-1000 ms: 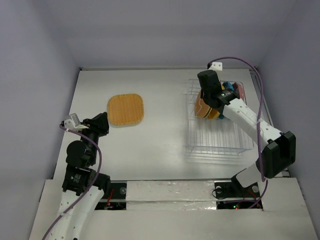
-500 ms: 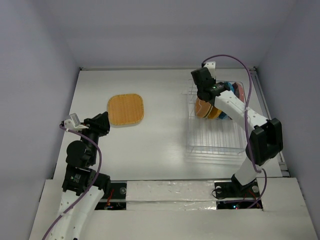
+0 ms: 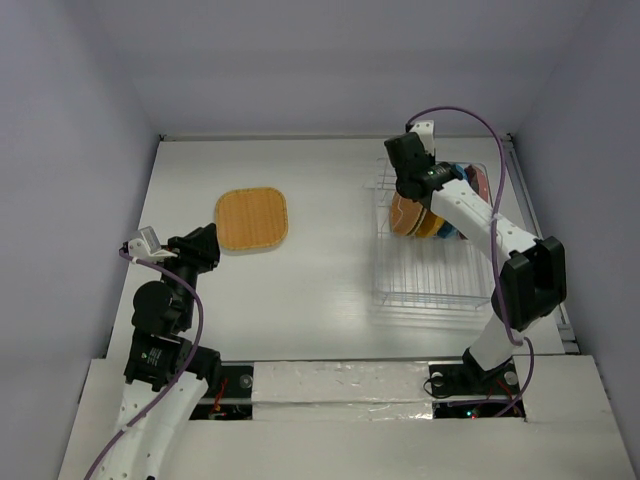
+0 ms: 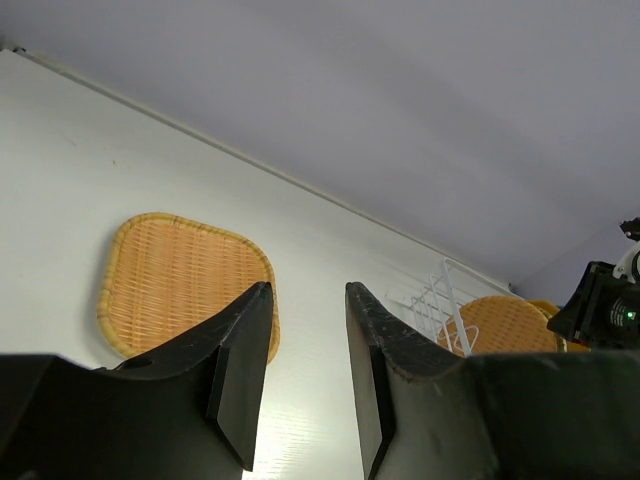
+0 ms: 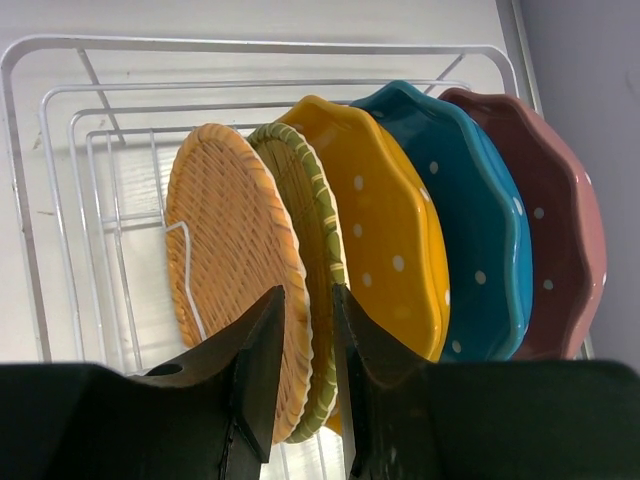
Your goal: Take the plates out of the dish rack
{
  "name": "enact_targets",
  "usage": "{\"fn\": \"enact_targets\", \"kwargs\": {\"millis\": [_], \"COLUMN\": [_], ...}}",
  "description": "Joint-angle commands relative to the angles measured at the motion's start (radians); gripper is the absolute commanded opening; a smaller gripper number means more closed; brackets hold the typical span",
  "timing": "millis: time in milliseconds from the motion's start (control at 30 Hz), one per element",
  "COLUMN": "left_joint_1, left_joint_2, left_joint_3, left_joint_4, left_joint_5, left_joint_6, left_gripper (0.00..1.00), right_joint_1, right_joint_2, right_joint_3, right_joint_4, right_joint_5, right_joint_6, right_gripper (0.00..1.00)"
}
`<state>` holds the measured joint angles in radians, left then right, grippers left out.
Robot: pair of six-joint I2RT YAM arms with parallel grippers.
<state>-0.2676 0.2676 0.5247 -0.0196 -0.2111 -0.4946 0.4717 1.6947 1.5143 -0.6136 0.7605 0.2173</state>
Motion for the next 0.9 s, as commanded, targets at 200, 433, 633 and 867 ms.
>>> {"fn": "enact_targets", "kwargs": {"millis": [200, 433, 633, 867], "left_joint_1": [-0.004, -0.004, -0.004, -0.004], "left_joint_2": [0.005, 0.007, 0.005, 0.001], "left_joint_3": [0.009, 0.011, 0.009, 0.009], "left_joint_4": [0.043, 0.041, 0.043, 0.043], "left_joint_5": [0.004, 0.004, 0.004, 0.004], "left_joint_6": [0.008, 0.007, 0.007, 0.007], "left_gripper": [0.32, 0.32, 0.32, 0.32], "right_joint_1": [-0.041, -0.041, -0.041, -0.041], "right_joint_2": [0.016, 0.048, 0.045, 0.057], "right_joint_3": [0.030, 0.035, 0.064, 0.080], "right_joint_4": [0.057, 0.057, 0.015, 0.011], "right_joint_5": [-0.032, -0.056, -0.049, -0.087], "right_joint_6": [-0.026, -0.035, -0.045, -0.038], "right_gripper": [0.32, 0.31, 0.32, 0.32]}}
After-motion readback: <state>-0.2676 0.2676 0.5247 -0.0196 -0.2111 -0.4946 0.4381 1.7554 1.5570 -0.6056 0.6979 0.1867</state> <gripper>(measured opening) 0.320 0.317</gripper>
